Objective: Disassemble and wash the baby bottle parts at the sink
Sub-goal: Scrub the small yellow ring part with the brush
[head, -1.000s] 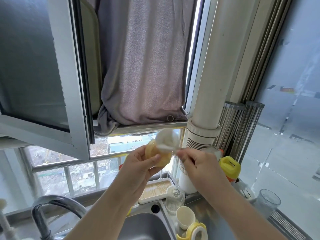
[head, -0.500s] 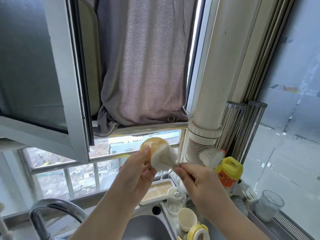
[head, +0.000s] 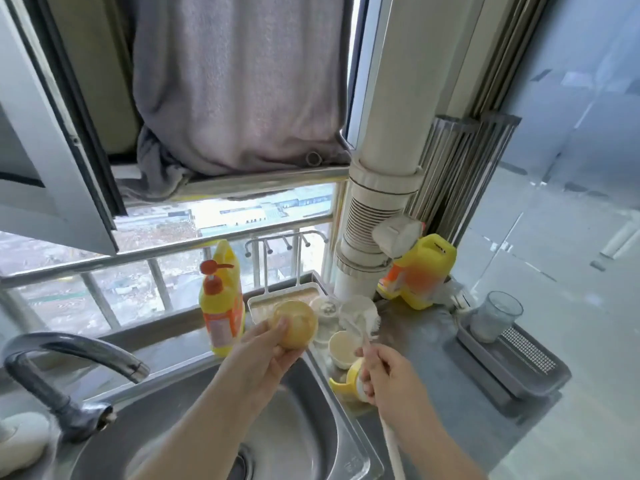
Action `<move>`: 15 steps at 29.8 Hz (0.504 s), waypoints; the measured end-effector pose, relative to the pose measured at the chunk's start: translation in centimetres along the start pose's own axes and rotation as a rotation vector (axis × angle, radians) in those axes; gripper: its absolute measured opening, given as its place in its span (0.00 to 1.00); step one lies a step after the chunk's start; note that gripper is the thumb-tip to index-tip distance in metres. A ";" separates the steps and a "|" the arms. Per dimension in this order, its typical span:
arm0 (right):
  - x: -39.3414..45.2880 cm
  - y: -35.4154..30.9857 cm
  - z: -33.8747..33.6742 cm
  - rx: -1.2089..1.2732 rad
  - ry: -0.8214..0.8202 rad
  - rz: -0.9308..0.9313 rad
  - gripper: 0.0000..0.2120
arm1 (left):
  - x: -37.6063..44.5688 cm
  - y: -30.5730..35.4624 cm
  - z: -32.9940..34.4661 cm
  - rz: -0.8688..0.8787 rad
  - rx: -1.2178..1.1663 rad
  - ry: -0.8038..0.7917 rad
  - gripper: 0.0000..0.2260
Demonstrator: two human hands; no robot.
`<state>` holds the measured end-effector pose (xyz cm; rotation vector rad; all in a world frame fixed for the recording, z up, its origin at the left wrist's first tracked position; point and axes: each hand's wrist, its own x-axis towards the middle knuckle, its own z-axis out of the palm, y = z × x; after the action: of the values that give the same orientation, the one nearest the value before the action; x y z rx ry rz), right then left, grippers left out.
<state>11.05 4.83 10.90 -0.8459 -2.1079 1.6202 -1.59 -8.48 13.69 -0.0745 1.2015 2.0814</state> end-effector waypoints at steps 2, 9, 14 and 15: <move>-0.9 3.4 -0.4 0.131 0.054 0.162 0.12 | 0.6 -3.5 -0.9 -0.097 0.061 0.006 0.07; -1.4 13.0 -3.3 0.128 0.202 0.531 0.08 | 2.2 -14.5 -2.8 -0.375 0.330 0.059 0.06; 1.3 17.4 -3.5 0.078 0.183 0.684 0.13 | 5.2 -19.3 -2.0 -0.426 0.435 0.094 0.06; 1.8 17.9 -3.3 0.055 0.184 0.695 0.15 | 5.9 -20.2 -1.8 -0.438 0.450 0.113 0.07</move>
<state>16.07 11.43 -5.42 -1.7693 -1.7220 1.7954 5.83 -0.46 -4.40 -0.2256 1.5384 1.4157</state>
